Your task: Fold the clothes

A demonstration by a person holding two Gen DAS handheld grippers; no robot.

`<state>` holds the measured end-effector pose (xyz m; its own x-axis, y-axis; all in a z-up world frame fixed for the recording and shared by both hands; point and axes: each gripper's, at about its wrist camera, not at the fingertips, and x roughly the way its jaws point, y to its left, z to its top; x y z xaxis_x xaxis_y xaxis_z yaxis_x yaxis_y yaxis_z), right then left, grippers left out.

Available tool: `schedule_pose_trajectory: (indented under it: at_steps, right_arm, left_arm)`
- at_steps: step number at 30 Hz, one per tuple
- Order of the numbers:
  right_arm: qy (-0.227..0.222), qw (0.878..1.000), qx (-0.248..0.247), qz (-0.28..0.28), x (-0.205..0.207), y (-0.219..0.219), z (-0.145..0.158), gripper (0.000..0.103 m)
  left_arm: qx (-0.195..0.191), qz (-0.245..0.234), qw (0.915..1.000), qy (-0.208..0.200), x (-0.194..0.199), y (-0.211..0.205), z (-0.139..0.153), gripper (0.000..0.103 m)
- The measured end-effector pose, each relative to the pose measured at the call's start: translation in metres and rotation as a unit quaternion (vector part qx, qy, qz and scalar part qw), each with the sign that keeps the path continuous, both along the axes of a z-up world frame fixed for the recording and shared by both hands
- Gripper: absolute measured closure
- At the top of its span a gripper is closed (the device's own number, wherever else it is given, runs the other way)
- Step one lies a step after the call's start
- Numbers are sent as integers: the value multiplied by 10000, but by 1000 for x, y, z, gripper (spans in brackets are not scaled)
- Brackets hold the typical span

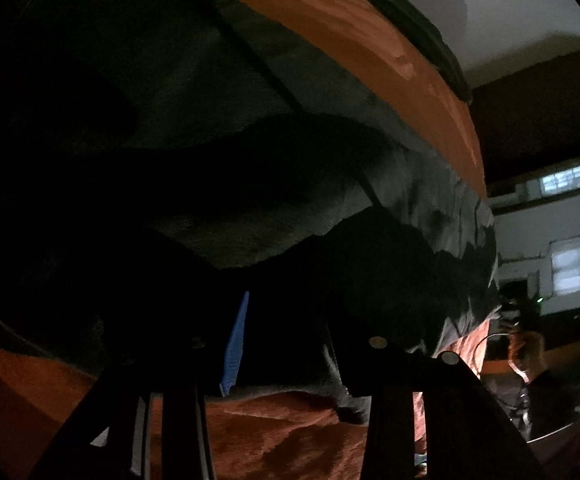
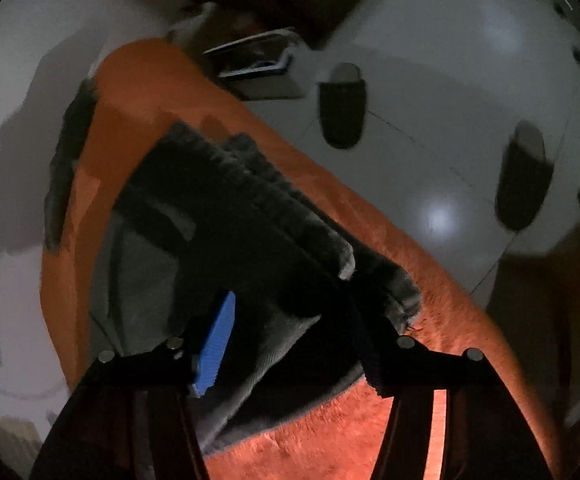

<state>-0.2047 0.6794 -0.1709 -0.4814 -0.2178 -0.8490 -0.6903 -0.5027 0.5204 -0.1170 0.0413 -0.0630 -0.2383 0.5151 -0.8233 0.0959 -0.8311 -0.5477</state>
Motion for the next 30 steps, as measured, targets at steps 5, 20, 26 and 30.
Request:
schedule_pose_trajectory:
  at_steps: [5, 20, 26, 30]
  right_arm:
    - [39, 9927, 1177, 270, -21, -14, 31, 98]
    - [-349, 9939, 1006, -291, 32, 12, 4, 93]
    - [-198, 9895, 1025, -1003, 68, 40, 26, 39]
    - [19, 9891, -75, -1471, 89, 58, 6, 37]
  left_arm:
    - [74, 76, 9999, -52, 1, -2, -1, 62]
    - [327, 194, 9990, -237, 0, -3, -8, 62]
    - [543, 449, 9969, -350, 5, -16, -9, 61]
    - [659, 564, 9953, -433, 6, -18, -11, 60]
